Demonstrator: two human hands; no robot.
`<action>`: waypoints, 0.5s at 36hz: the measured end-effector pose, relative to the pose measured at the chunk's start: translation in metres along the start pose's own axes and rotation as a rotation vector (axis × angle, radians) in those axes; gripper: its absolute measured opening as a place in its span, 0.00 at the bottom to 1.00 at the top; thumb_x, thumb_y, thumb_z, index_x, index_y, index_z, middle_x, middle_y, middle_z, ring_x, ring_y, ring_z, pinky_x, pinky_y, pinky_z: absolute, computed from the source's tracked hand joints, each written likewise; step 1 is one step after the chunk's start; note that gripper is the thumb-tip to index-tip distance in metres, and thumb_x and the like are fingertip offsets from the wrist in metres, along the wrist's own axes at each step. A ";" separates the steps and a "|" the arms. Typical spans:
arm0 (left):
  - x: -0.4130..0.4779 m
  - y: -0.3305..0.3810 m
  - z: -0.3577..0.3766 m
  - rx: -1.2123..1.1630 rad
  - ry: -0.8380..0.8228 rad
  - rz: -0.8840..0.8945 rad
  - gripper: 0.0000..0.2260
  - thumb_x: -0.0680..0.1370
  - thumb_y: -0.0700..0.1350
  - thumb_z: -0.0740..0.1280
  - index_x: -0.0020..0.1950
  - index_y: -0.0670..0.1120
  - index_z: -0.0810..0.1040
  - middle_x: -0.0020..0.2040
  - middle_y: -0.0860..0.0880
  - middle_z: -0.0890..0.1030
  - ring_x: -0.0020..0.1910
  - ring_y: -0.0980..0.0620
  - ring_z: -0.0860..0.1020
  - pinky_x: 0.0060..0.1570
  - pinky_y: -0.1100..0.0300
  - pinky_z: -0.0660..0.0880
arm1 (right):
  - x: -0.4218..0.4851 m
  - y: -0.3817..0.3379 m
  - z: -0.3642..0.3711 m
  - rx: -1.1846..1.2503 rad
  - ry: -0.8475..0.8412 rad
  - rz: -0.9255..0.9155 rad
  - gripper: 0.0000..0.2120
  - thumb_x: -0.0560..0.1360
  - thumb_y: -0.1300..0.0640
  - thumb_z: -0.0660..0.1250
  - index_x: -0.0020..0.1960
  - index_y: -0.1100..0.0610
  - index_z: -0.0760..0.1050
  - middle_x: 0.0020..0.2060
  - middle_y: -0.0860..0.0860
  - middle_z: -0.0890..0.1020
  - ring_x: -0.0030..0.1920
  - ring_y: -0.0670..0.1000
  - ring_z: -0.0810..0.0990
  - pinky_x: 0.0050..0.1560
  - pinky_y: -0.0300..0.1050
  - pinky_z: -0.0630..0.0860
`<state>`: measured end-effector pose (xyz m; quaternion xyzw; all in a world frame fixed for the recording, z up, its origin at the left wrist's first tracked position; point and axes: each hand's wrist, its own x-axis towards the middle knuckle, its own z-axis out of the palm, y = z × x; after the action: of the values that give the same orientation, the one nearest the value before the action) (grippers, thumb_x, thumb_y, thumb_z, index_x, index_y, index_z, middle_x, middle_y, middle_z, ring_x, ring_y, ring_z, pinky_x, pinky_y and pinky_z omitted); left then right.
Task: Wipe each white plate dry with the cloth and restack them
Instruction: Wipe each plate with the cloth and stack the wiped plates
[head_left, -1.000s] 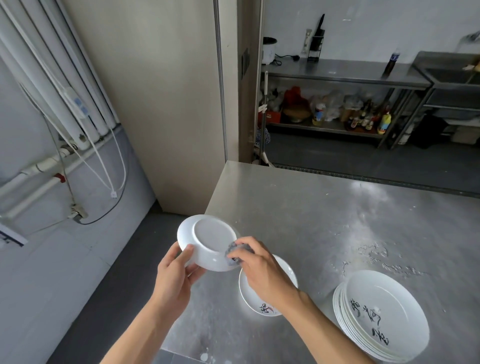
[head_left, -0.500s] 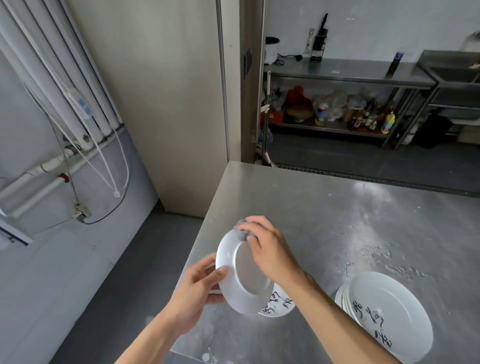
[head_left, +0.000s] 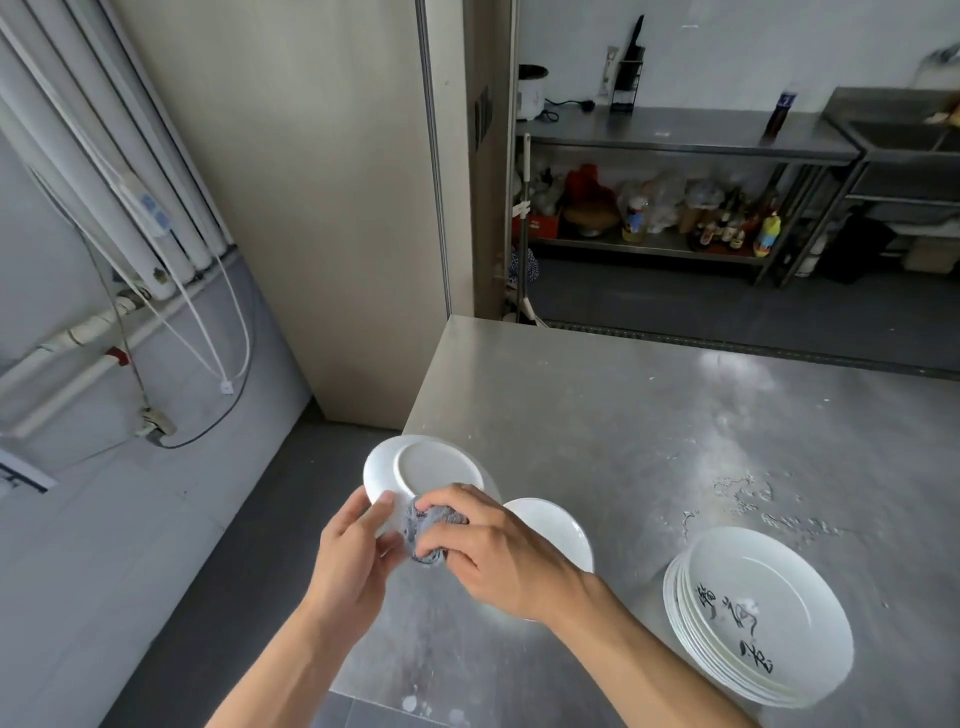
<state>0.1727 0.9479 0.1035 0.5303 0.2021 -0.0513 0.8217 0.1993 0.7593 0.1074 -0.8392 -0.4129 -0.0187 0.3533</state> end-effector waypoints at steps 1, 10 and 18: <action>0.001 0.000 -0.001 -0.007 0.004 0.000 0.11 0.86 0.41 0.62 0.64 0.43 0.83 0.55 0.37 0.86 0.43 0.44 0.85 0.45 0.53 0.84 | -0.002 0.003 0.001 -0.022 -0.003 0.005 0.13 0.78 0.66 0.62 0.55 0.54 0.82 0.66 0.50 0.73 0.67 0.51 0.71 0.63 0.44 0.73; -0.001 0.003 -0.009 -0.088 0.053 -0.030 0.12 0.86 0.40 0.63 0.63 0.46 0.85 0.62 0.42 0.85 0.55 0.45 0.86 0.50 0.54 0.85 | -0.024 0.040 -0.001 -0.060 0.198 0.402 0.12 0.73 0.70 0.63 0.49 0.57 0.81 0.55 0.50 0.78 0.55 0.51 0.76 0.58 0.37 0.71; -0.002 0.005 -0.003 -0.119 0.040 -0.068 0.10 0.85 0.39 0.64 0.60 0.41 0.85 0.58 0.41 0.86 0.51 0.48 0.86 0.46 0.58 0.84 | -0.039 0.037 -0.017 -0.059 0.304 0.506 0.04 0.71 0.56 0.58 0.41 0.57 0.68 0.39 0.47 0.71 0.37 0.53 0.69 0.38 0.48 0.70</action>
<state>0.1719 0.9530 0.1074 0.4742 0.2389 -0.0565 0.8455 0.2041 0.7069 0.0859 -0.9131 -0.1321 -0.0674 0.3799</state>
